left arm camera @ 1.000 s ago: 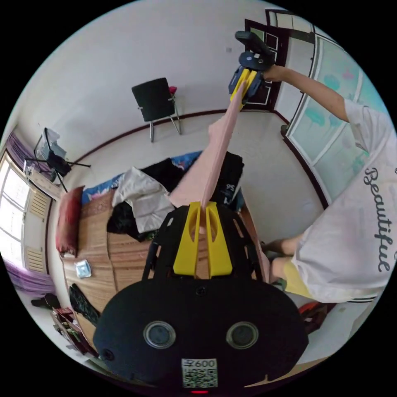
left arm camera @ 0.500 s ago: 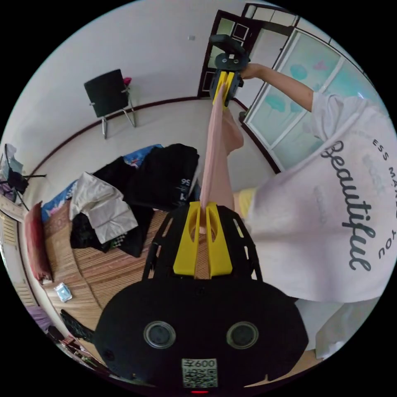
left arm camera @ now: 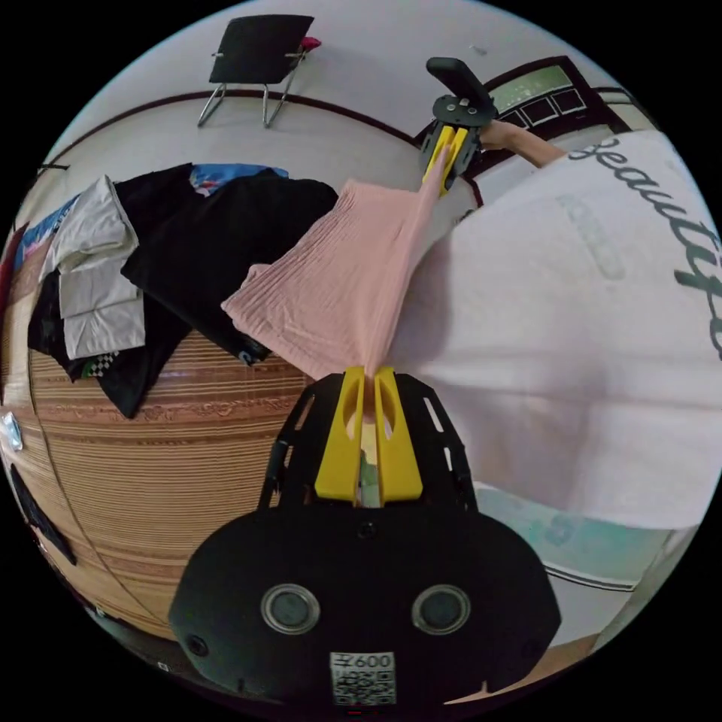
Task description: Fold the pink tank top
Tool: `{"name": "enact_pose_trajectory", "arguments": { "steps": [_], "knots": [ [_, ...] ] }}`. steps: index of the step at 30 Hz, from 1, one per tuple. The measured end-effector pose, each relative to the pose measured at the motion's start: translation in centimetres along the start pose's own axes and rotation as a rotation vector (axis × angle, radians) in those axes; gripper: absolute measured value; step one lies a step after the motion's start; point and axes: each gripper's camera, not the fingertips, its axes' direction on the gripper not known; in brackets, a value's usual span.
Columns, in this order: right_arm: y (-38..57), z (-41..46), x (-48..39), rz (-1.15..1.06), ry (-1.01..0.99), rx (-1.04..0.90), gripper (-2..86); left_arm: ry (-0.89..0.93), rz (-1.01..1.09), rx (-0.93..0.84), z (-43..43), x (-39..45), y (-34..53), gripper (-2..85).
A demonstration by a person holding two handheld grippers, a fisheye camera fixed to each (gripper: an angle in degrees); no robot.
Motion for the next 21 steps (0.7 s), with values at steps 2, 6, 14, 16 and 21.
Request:
{"name": "enact_pose_trajectory", "arguments": {
  "steps": [2,6,14,16,21],
  "knots": [
    [0.2,-3.3,-1.1,-0.028,-0.044,-0.046,-0.8,0.061,-0.024,0.003,-2.1,-1.7,0.3,2.7],
    [-0.7,-8.8,-1.0,-0.035,-0.054,-0.039,-0.8,0.048,-0.004,-0.025,-5.0,-6.6,-0.3,2.7],
    [-6.6,-16.1,11.7,0.115,0.013,-0.043,-0.8,-0.096,0.07,-0.102,-4.9,-34.4,-7.6,3.0],
    [-7.9,-16.0,17.1,0.175,0.053,-0.028,-0.8,-0.078,0.037,-0.151,-2.2,-43.6,-10.3,3.1],
    [-10.3,-17.1,26.8,0.273,-0.121,-0.112,-0.8,0.122,0.065,-0.327,1.4,-58.2,-13.9,3.2]
  ]
}}
